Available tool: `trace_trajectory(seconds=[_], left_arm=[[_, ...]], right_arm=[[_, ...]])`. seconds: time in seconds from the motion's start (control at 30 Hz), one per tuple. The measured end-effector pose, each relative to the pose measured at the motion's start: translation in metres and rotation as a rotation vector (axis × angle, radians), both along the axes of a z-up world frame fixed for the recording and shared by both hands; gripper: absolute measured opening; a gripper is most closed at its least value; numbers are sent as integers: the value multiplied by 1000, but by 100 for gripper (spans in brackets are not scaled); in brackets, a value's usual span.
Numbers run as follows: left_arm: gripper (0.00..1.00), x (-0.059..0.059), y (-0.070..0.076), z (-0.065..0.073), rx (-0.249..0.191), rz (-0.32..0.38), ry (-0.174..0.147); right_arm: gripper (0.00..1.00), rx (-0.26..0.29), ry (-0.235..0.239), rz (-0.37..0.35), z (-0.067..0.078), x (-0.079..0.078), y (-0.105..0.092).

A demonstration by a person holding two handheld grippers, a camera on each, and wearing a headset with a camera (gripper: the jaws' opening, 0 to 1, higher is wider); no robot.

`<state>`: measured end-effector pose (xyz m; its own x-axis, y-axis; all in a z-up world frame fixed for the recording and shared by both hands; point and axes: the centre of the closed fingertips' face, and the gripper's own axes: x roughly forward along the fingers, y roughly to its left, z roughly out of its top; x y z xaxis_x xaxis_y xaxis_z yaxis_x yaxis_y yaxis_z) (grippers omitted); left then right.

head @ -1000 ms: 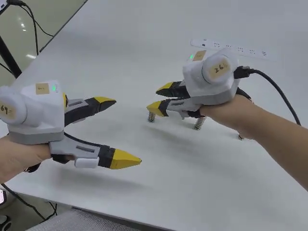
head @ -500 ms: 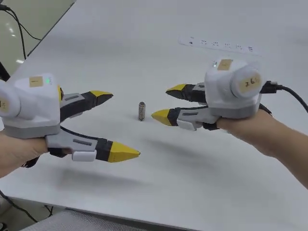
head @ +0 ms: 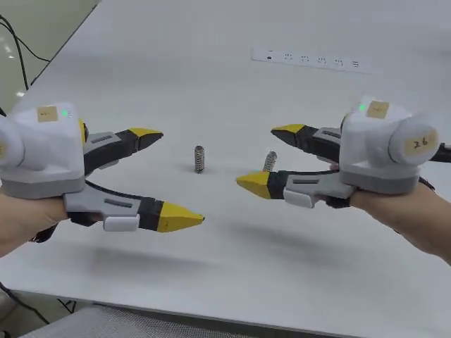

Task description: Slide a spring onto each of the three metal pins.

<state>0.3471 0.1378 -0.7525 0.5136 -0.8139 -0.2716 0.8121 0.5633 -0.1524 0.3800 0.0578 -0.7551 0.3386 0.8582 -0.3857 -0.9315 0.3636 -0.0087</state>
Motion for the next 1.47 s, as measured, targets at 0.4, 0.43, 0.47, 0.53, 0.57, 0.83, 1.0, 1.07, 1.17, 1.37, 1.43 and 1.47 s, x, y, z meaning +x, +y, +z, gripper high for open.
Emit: trace_trajectory(seconds=[0.4, 0.43, 0.47, 0.53, 0.57, 0.83, 1.0, 1.07, 1.17, 1.37, 1.43, 1.47], left_arm=[[98, 0, 4, 3, 9, 14, -2], [98, 0, 5, 3, 8, 17, -1], [98, 0, 5, 3, 10, 19, -3], [98, 0, 6, 4, 8, 25, -3], [98, 0, 7, 5, 9, 33, -9], [98, -4, 11, 5, 15, 43, -7], [98, -6, 12, 7, 20, 52, -14], [98, -7, 12, 6, 27, 54, -19], [98, -8, 14, 5, 28, 63, -13], [98, -11, 20, 3, 30, 80, -2], [98, -12, 22, 3, 31, 82, 1], [98, -13, 24, 2, 30, 86, 2]], right_arm=[[79, 37, -7, -107, 2, -4, -57], [80, 38, -2, -117, 1, -5, -62], [81, 38, 2, -122, 0, -5, -65], [83, 38, 3, -133, -1, -8, -72], [85, 40, 4, -137, -2, -11, -76], [99, 63, 30, -227, -10, -13, -106], [99, 55, 44, -259, -15, -20, -119], [99, 53, 41, -280, -16, -21, -125], [99, 51, 47, -299, -16, -25, -132], [99, 24, 55, -331, -20, -26, -154], [99, 19, 47, -340, -19, -27, -157], [99, 18, 47, -342, -19, -27, -159]])
